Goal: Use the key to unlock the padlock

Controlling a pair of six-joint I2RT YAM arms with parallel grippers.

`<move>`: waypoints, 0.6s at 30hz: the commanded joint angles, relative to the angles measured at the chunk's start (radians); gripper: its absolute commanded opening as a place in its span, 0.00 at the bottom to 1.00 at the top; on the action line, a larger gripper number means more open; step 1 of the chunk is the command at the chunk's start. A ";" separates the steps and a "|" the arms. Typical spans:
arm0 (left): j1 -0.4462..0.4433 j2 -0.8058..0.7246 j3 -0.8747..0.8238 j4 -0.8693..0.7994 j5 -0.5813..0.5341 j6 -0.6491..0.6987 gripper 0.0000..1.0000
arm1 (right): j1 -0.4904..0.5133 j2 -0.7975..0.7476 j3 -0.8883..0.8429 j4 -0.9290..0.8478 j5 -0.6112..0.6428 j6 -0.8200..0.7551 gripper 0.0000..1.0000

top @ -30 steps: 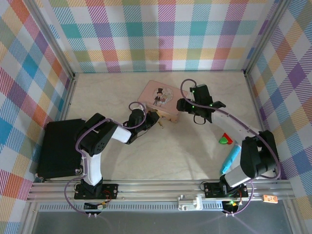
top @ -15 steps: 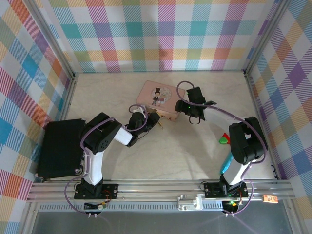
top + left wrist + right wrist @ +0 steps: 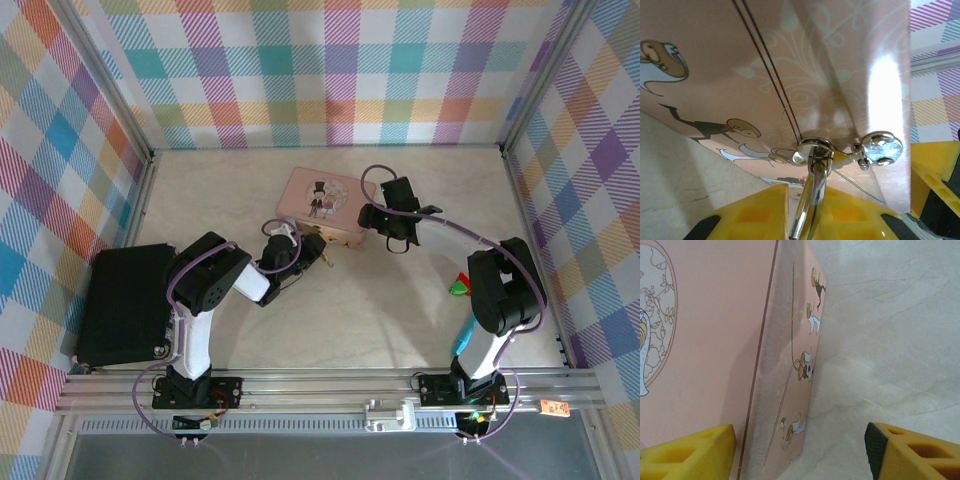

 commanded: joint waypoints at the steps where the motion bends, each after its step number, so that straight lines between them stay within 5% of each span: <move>1: 0.000 -0.016 -0.046 -0.058 -0.017 -0.001 0.23 | -0.001 0.012 0.027 -0.007 0.000 0.009 0.70; 5: 0.006 -0.043 -0.068 -0.063 -0.022 0.005 0.35 | -0.001 0.008 0.026 -0.010 0.005 0.008 0.70; 13: 0.015 -0.044 -0.070 -0.046 -0.027 0.004 0.19 | -0.002 0.007 0.029 -0.010 -0.005 0.010 0.68; 18: 0.019 -0.055 -0.081 -0.041 -0.026 0.001 0.22 | -0.002 0.005 0.033 -0.014 -0.007 0.007 0.68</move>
